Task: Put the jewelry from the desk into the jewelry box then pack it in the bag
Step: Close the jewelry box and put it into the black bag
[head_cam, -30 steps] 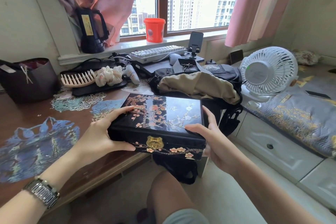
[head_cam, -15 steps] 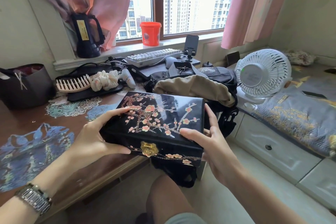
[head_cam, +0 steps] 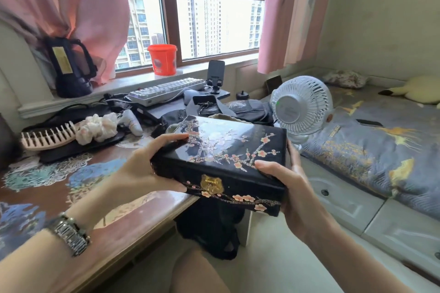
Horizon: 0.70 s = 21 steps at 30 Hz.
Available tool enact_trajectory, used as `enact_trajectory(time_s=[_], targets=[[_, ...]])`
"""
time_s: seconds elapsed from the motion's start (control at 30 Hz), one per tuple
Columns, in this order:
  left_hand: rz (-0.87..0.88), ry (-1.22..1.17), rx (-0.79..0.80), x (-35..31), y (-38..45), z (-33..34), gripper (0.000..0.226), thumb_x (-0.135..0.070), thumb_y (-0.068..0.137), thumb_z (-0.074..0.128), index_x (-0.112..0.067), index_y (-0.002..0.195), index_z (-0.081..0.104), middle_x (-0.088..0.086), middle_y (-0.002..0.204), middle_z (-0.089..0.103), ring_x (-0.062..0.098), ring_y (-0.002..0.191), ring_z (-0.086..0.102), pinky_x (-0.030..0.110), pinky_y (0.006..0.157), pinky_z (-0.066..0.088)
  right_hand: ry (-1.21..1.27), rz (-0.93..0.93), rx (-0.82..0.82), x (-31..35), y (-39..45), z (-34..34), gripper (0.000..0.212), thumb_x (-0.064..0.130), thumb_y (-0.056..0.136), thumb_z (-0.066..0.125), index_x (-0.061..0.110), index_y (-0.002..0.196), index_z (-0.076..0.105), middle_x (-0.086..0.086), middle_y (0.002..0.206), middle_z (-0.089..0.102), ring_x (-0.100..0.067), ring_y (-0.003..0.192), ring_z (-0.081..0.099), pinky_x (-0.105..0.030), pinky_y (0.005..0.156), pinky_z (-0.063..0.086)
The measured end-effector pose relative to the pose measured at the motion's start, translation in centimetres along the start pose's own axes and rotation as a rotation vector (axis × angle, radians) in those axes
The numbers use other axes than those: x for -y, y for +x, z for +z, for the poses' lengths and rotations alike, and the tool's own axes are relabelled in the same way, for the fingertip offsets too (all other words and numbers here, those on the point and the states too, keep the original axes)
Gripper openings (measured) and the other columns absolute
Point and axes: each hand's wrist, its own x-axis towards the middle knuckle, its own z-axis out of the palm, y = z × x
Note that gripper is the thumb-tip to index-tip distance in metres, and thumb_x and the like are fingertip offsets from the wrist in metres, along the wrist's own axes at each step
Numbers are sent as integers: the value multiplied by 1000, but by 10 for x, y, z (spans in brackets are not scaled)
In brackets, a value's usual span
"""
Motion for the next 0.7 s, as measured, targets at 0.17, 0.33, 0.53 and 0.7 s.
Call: enact_trajectory(time_s=[0.17, 0.33, 0.53, 0.7], targets=[[-46, 33, 223, -9, 29, 0, 88, -44, 59, 86, -57, 131, 38, -22, 137, 47, 3, 115, 58, 25, 87, 54, 3, 11, -79, 1, -1, -22, 85, 21, 60, 74, 49, 131, 37, -1, 108, 72, -28, 90, 73, -38, 69, 57], [-8, 84, 89, -16, 80, -9, 69, -74, 58, 66, -46, 120, 57, -18, 113, 67, -2, 100, 64, 13, 78, 53, -18, 34, -95, 4, 2, -33, 89, 24, 57, 75, 52, 131, 35, -1, 112, 71, -28, 90, 73, -45, 80, 56], [44, 391, -25, 1, 135, -6, 40, -30, 83, 68, -32, 121, 58, -9, 127, 59, 8, 113, 55, 31, 102, 41, 14, 54, -84, 2, 2, -37, 86, 20, 59, 73, 53, 130, 38, 1, 103, 75, -29, 87, 73, -39, 68, 56], [-77, 500, 190, 14, 153, -8, 37, -32, 87, 63, -33, 123, 56, -2, 121, 63, 13, 107, 60, 27, 92, 44, 35, 61, -71, -2, 0, -42, 80, 18, 60, 71, 50, 128, 43, 0, 107, 74, -28, 90, 73, -36, 66, 56]])
